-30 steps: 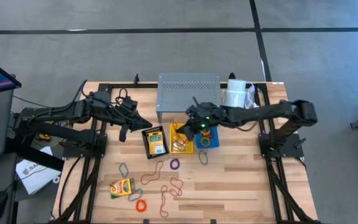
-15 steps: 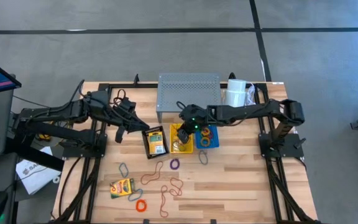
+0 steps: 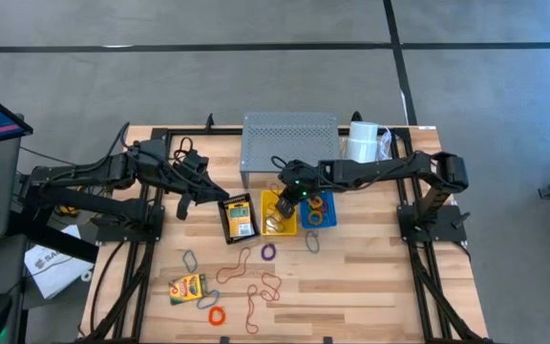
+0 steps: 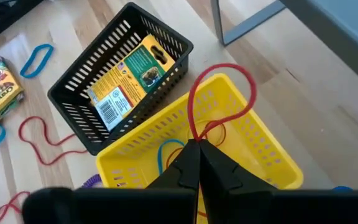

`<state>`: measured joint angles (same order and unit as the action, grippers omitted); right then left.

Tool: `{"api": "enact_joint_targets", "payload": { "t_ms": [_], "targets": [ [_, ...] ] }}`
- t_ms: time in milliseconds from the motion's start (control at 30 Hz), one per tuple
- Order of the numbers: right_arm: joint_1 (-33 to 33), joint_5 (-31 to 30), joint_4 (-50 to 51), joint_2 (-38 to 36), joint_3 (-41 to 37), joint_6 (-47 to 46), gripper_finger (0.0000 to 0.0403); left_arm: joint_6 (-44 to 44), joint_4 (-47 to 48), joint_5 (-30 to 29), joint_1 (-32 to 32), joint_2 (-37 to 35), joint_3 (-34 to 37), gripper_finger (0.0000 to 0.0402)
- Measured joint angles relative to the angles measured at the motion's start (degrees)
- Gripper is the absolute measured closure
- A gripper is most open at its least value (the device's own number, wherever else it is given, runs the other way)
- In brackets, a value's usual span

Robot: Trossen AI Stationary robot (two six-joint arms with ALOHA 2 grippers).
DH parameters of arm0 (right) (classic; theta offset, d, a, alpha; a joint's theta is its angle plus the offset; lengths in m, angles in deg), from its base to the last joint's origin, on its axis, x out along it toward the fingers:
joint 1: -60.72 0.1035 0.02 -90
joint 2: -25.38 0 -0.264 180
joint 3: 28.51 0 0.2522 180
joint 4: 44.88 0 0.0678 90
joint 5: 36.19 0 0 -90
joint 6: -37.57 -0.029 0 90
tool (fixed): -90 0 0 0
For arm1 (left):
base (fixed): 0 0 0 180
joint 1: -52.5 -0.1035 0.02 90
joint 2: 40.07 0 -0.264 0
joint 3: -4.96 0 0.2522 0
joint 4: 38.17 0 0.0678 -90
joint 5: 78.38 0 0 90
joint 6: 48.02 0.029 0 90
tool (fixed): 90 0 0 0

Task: Pick & Place Office Desk Supplies
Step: Put the red rubber band into the yellow basket

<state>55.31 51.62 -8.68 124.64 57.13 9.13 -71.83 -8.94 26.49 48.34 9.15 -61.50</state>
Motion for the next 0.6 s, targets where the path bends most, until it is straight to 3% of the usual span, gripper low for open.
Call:
{"api": "enact_joint_targets", "payload": {
  "t_ms": [467,600],
  "targets": [
    [0.1,-0.6,1.0,0.0,0.0,-0.1,0.0402,0.0,0.0,0.0,0.0,0.0,0.0,0.0399],
    [0.1,-0.4,2.7,0.0,0.0,-0.3,0.0373,0.0,0.0,0.0,0.0,0.0,0.0,0.0399]
  ]
}}
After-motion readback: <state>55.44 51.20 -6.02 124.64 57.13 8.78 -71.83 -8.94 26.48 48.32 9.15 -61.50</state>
